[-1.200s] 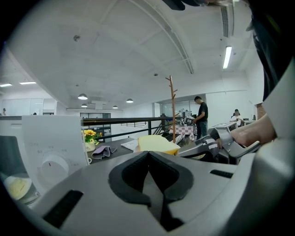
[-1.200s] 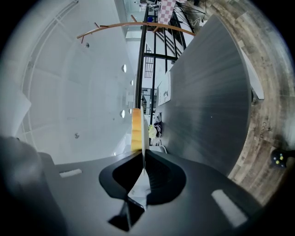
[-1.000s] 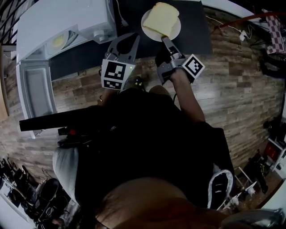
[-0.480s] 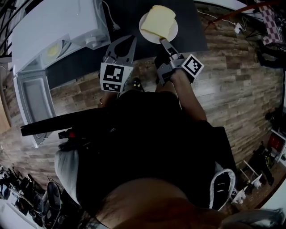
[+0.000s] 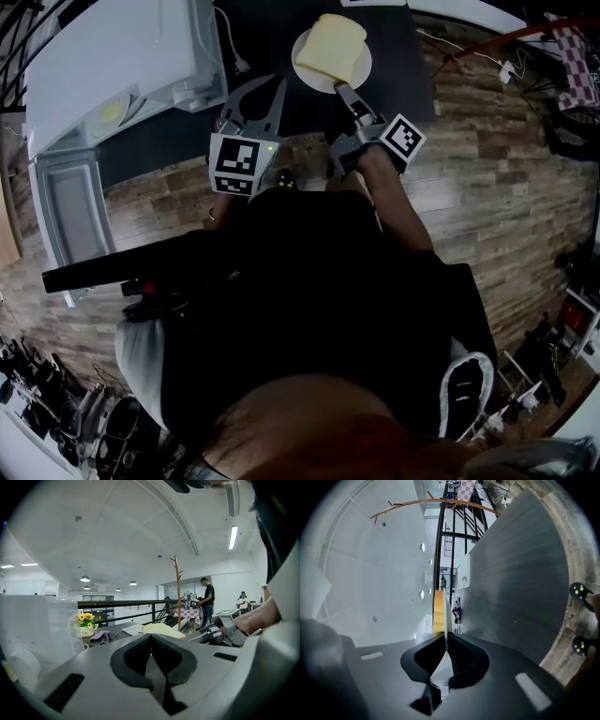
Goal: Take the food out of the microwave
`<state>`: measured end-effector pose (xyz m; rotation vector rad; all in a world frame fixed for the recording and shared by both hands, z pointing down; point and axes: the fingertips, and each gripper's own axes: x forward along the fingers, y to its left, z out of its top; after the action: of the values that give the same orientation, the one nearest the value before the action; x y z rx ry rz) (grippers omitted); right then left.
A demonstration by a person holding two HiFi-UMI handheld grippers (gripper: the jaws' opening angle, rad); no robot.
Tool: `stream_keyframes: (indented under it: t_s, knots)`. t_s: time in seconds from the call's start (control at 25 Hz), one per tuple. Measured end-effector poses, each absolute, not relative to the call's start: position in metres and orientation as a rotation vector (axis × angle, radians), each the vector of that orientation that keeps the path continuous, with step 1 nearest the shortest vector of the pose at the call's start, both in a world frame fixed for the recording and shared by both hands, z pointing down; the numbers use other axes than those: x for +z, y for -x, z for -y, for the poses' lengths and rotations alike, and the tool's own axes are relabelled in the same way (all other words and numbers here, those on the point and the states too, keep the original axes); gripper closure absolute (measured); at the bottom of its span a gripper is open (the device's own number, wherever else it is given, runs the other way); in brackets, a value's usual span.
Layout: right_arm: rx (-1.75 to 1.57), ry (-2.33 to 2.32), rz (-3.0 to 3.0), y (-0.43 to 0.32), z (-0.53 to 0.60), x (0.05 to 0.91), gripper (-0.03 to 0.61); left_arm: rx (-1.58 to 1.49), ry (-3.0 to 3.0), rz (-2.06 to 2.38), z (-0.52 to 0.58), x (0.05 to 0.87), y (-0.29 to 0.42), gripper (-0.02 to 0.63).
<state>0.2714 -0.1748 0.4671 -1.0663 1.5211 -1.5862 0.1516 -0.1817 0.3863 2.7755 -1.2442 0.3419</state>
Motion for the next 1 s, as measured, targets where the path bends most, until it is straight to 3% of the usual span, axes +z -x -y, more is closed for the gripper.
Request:
stream_keyframes:
  t_s: [1.0]
  knots:
    - [-1.712, 1.088, -1.51, -0.294, 0.226, 0.507, 0.568, 0.399, -2.691, 1.277, 0.229, 0.408, -0.178, 0.607]
